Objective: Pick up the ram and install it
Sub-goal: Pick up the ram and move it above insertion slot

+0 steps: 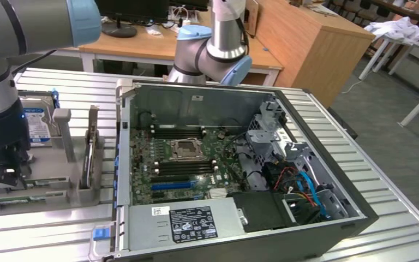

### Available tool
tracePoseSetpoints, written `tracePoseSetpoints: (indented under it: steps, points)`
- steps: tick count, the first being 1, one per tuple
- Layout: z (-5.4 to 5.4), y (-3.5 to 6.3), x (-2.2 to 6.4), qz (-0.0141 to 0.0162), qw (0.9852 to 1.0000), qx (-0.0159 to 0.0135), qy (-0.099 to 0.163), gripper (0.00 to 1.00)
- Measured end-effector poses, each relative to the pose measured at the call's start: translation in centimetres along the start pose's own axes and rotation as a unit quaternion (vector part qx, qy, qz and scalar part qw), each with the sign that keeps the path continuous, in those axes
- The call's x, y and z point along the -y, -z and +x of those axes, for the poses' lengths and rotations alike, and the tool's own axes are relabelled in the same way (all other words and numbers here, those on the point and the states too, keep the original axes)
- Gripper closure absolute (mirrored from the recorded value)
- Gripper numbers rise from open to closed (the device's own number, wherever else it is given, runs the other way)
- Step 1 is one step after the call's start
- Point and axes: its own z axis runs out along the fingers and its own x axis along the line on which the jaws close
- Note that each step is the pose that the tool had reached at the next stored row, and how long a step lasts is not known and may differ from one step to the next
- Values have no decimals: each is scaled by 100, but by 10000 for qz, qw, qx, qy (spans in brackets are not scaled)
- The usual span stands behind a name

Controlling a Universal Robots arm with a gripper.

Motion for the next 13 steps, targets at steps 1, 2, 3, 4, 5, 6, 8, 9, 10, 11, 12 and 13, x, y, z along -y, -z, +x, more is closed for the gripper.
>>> tracePoseSetpoints:
  steps: [1,2,3,4,5,6,8,9,10,11,12,13]
  points:
    - [1,-6,0,0,10000,-1,0,63]
    - [2,-13,-1,-1,10000,0,0,63]
    - [2,-19,-1,-1,10000,0,0,63]
    - [3,-26,0,0,10000,0,0,63]
    - [4,-33,0,0,10000,0,0,63]
    - [5,-41,-1,0,10000,0,0,63]
    - [7,-56,-1,-1,10000,0,0,63]
    - [8,-62,-1,-1,10000,-1,0,63]
    - [9,-68,-1,-1,10000,-1,0,63]
    - [10,-74,-1,-1,10000,0,0,63]
    - [12,-81,0,0,10000,0,0,63]
    - [13,-89,0,0,10000,0,0,63]
